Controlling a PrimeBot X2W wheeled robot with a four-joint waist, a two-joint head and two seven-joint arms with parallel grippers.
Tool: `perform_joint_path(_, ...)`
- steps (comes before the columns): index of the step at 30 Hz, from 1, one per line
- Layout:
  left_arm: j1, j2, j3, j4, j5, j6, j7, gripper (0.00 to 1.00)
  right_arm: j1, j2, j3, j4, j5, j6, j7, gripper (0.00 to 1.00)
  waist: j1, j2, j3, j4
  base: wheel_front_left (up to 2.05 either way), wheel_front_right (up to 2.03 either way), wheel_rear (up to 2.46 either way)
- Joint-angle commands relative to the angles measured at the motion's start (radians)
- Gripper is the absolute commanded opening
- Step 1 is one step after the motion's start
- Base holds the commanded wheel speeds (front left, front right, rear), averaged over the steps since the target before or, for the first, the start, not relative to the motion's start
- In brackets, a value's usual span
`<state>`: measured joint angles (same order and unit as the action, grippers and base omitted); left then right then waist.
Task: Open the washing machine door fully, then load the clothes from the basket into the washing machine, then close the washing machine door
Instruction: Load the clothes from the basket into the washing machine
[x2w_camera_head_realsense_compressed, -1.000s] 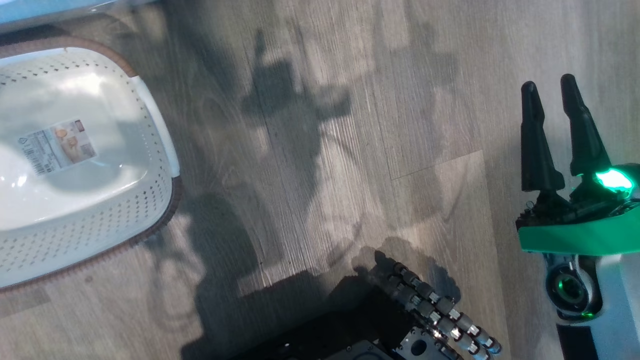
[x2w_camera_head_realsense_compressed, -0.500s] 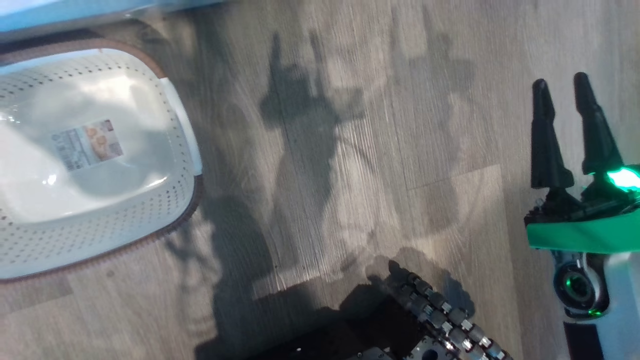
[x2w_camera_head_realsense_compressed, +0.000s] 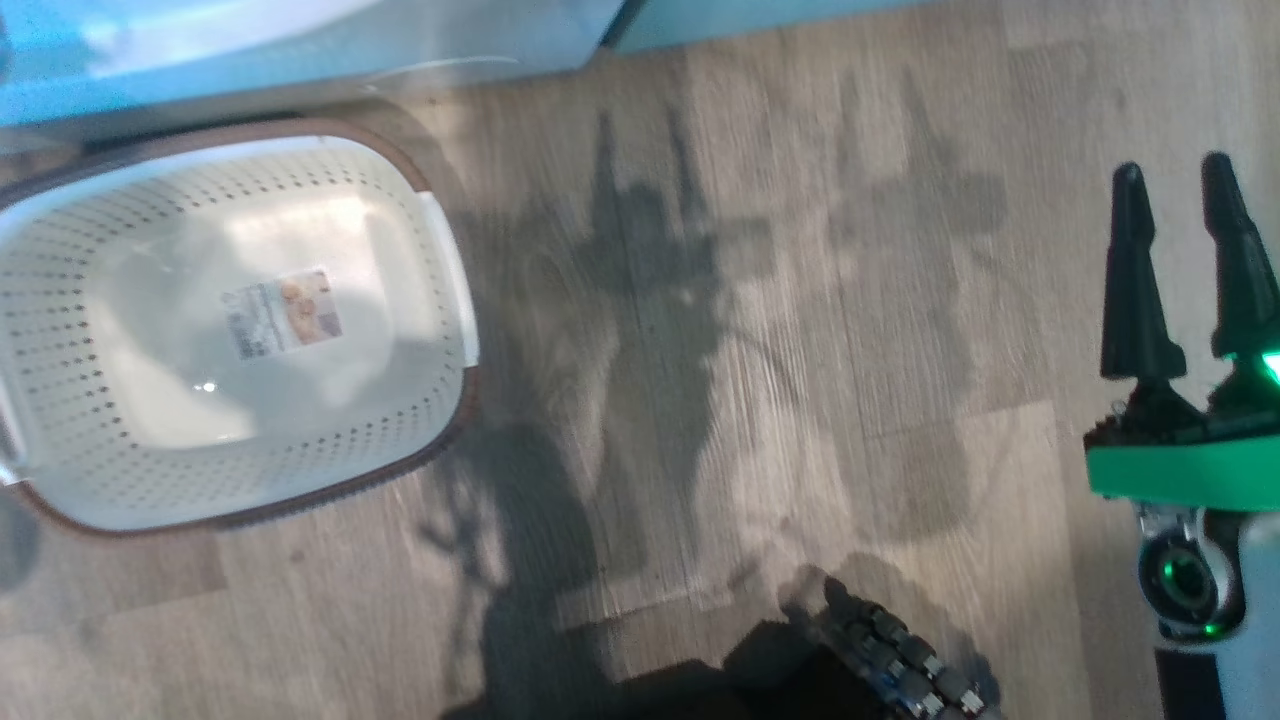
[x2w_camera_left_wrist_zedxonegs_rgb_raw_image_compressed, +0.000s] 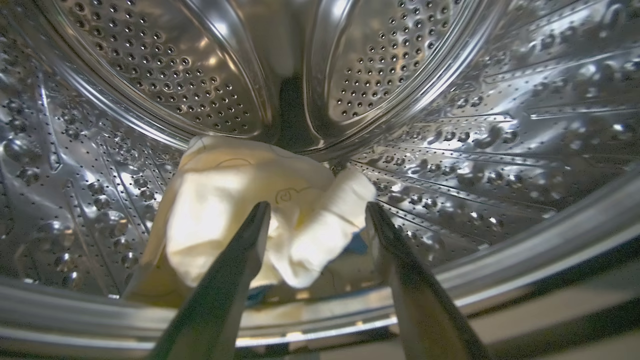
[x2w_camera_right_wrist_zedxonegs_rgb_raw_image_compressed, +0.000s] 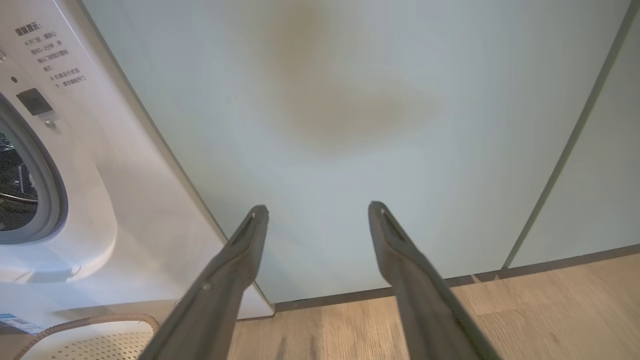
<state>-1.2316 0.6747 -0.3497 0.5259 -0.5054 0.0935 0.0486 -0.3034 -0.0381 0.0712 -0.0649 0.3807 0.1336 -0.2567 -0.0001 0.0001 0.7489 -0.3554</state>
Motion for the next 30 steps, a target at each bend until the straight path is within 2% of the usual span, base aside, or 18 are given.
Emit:
perform_joint_path(1,0.042,0.041,0.045,-0.062,-0.011,0.018,-0.019,1.00,0.047,-0.012,0.001,-0.025,-0.013,-0.003,-0.005,1.00,0.0001,-0.0001,-0.030,0.026,0.00,0.00,0.00)
perform_joint_path(8,0.287,0.024,0.082,-0.282,-0.052,0.092,-0.106,1.00,0.076,-0.012,-0.029,-0.023,-0.050,-0.003,-0.005,1.00,0.0001,-0.0001,-0.092,0.074,0.00,0.00,0.00)
perform_joint_path(16,0.585,0.016,0.104,-0.537,-0.047,0.221,-0.162,1.00,0.099,-0.012,-0.047,-0.026,-0.097,-0.003,-0.005,1.00,0.0001,-0.0001,-0.155,0.127,0.00,0.00,0.00)
perform_joint_path(17,0.585,0.016,0.104,-0.537,-0.047,0.221,-0.162,1.00,0.099,-0.012,-0.047,-0.026,-0.097,-0.003,-0.005,1.00,0.0001,-0.0001,-0.155,0.127,0.00,0.00,0.00)
perform_joint_path(21,0.762,-0.007,0.103,-0.654,-0.037,0.296,-0.198,1.00,0.120,-0.012,-0.060,-0.021,-0.123,-0.003,-0.005,1.00,0.0001,-0.0001,-0.212,0.156,0.00,0.00,0.00)
perform_joint_path(27,0.920,-0.041,0.085,-0.740,-0.019,0.349,-0.249,1.00,0.155,-0.012,-0.073,-0.015,-0.160,-0.003,-0.005,1.00,0.0001,-0.0001,-0.287,0.191,0.00,0.00,0.00)
perform_joint_path(30,0.976,-0.064,0.072,-0.761,-0.018,0.359,-0.267,1.00,0.171,-0.012,-0.078,-0.011,-0.178,-0.003,-0.005,1.00,0.0001,-0.0001,-0.324,0.210,0.00,0.00,0.00)
